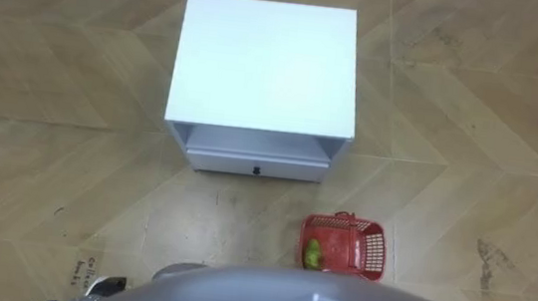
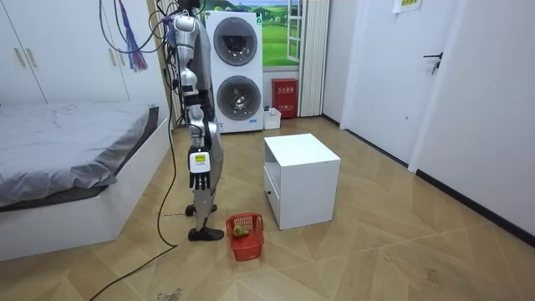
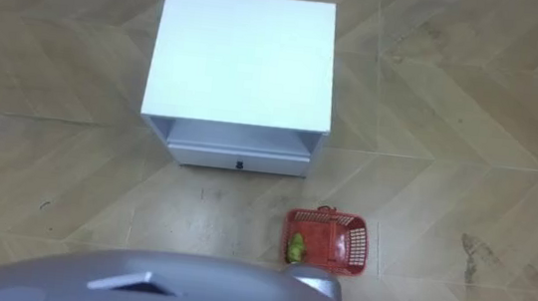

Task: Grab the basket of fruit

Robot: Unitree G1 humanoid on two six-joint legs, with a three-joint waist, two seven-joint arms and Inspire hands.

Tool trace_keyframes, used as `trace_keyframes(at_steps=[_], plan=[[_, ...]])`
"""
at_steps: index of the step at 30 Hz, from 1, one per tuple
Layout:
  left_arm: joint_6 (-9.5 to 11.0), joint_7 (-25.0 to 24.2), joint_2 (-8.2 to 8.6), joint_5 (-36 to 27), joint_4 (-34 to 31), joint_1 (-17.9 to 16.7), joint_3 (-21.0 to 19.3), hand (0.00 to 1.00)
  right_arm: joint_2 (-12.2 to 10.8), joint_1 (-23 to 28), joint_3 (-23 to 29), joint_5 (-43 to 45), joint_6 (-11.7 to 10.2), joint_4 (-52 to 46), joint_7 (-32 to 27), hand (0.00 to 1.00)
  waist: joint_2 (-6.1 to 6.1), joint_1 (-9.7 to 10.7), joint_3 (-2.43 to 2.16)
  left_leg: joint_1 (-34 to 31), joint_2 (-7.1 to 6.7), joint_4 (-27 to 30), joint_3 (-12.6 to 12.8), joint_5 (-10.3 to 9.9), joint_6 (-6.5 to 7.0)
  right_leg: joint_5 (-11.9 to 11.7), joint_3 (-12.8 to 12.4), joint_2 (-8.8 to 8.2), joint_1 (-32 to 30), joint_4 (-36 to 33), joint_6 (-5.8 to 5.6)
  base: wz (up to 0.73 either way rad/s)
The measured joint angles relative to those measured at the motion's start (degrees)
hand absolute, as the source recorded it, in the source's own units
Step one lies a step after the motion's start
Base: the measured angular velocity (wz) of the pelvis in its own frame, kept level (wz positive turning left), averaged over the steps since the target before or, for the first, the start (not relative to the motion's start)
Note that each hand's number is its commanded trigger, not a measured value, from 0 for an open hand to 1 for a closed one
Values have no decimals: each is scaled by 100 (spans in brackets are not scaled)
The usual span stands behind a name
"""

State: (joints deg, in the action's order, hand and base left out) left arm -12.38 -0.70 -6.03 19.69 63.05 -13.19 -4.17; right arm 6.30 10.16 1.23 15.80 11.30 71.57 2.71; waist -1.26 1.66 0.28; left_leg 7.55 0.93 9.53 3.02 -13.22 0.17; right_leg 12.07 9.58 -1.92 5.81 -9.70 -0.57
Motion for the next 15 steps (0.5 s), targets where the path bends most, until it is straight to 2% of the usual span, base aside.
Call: trace_keyframes(at_steps=[7,15], plan=[[-20,1,-2,1,-12,0,-4,0,1,20,-2,54,13,-27,-10,0,-16,-36,4,-4,3,0,98,0,0,4,-18,-1,-43,0,0,0],[-99,8,-3,1,32,59,-15,0,4,5,-2,-56,38,-18,-12,0,-21,-40,0,-16,2,0,87,0,0,3,-10,-4,-71,-18,0,0]])
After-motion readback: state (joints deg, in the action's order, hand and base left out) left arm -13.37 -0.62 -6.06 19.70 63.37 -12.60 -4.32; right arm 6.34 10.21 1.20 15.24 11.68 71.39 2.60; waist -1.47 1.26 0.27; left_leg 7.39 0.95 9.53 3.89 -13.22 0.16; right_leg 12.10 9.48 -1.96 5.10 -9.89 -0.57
